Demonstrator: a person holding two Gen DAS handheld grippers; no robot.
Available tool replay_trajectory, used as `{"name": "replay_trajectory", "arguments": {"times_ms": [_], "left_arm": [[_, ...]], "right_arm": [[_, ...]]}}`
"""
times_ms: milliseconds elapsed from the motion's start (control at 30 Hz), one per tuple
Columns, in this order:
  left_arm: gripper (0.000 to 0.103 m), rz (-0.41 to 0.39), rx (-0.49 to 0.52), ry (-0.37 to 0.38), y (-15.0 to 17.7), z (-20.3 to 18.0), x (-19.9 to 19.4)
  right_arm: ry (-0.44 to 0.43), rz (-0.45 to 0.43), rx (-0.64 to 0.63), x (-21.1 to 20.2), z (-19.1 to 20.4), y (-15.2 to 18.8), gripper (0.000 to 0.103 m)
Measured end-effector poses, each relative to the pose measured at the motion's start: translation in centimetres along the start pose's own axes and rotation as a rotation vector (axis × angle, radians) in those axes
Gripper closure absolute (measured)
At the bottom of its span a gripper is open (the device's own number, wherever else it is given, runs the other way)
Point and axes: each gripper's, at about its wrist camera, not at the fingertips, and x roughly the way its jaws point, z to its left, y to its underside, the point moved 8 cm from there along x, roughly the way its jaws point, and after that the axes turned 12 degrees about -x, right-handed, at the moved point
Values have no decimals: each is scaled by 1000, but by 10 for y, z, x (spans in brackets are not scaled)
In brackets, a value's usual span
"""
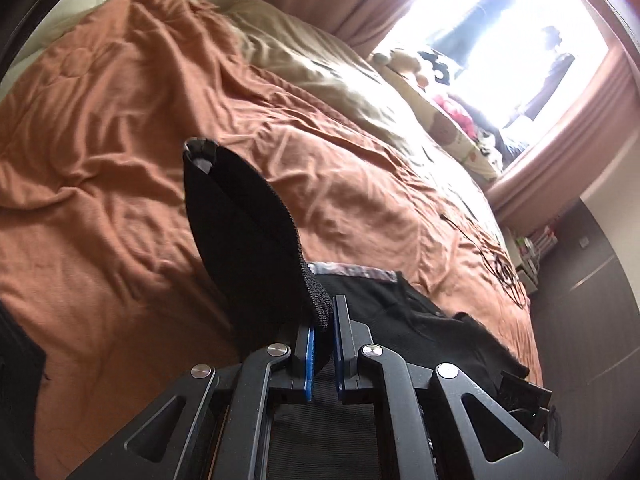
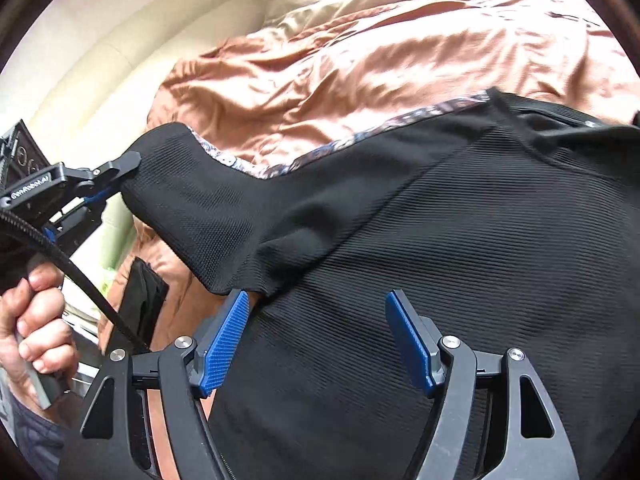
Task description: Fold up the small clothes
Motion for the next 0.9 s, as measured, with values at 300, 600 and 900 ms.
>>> {"name": "replay_trajectory", "arguments": {"times_ms": [300,600,900], "left_arm": [[95,102,77,69,52,-61,42],[70,289,131,58,115,-76,80],[50,186,53,-27,85,-18,56]], "right_arm": [[33,-53,49,-69,-47,17,33],[87,-49,81,-101,-76,34,33],[54,-28,123,-85,-82,29,33]]}}
